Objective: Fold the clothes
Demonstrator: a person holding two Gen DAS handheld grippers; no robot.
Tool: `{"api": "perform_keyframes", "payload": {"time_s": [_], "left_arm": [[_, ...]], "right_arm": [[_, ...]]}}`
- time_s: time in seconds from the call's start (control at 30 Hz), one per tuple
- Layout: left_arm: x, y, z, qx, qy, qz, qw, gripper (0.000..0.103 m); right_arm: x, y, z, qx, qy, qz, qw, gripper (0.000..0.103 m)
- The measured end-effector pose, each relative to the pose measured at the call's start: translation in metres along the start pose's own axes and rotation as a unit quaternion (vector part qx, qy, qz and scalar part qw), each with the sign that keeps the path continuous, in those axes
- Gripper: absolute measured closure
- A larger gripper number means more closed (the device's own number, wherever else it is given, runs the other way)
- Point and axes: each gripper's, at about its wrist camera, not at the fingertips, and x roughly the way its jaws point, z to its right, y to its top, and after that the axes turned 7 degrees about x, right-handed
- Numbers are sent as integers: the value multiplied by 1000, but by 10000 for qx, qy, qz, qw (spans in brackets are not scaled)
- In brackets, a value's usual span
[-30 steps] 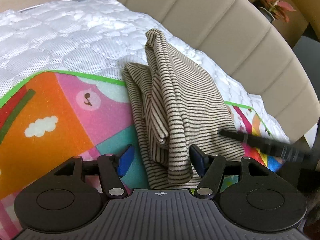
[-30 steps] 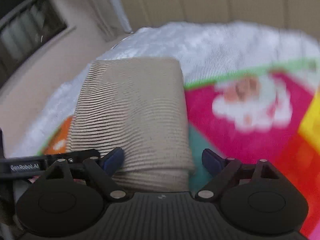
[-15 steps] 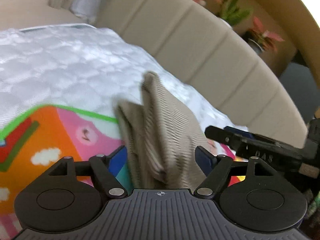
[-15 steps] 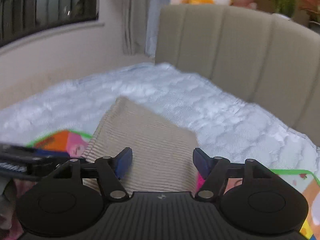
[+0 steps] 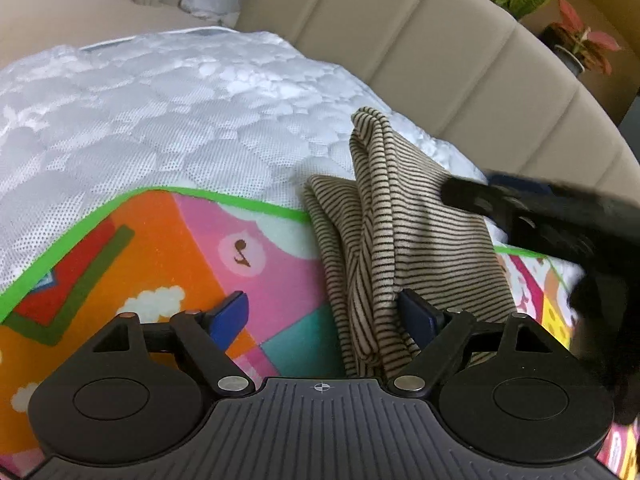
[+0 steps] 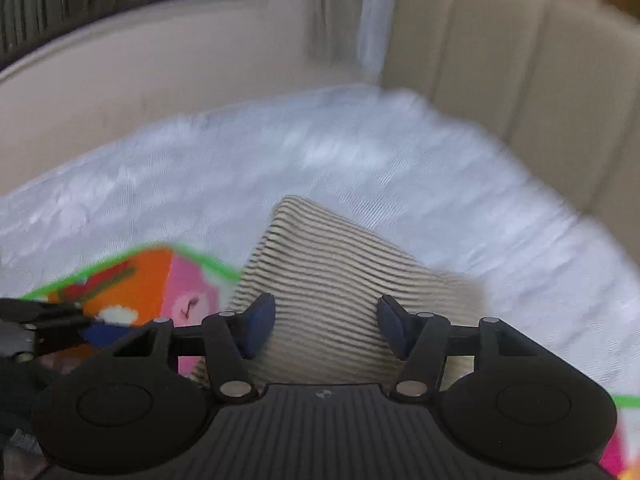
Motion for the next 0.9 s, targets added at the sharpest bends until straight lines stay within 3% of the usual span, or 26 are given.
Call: {"api": "perform_keyframes", "payload": {"time_s": [0.13,0.2,0.27,0.33,0.5,0.63,0.8,0.9], "left_arm": [[0,-1,-3,1,176,37,9998,15],[0,-1,-5,-53,138,39,9999,15],[0,-1,-4,-15,122,42,9999,12],[0,-2,-2,45,118,43,9999,10],[0,-3,1,108,129,47,9998,10],[0,-3,2,134,144,51,9998,7],[0,-5,7,182,190,95,9996,6],[-10,-9,15,187,368,328,9986,6]], "right_arm": [[12,8,-5,-53,-22,-25,10000,36],[-5,2,-3,23,-45,210,9998,35],[-27,-9,9,391,-37,516,9979,23],[-50,-25,24,898,-121,804,9926,19],[-71,-76,68,2011,-665,687,9749,18],[-85,-121,76,2747,-749,634,9565,1],[-111,-150,67,2831,-956,645,9521,0],[-146,-154,49,2397,-852,892,9630,0]]}}
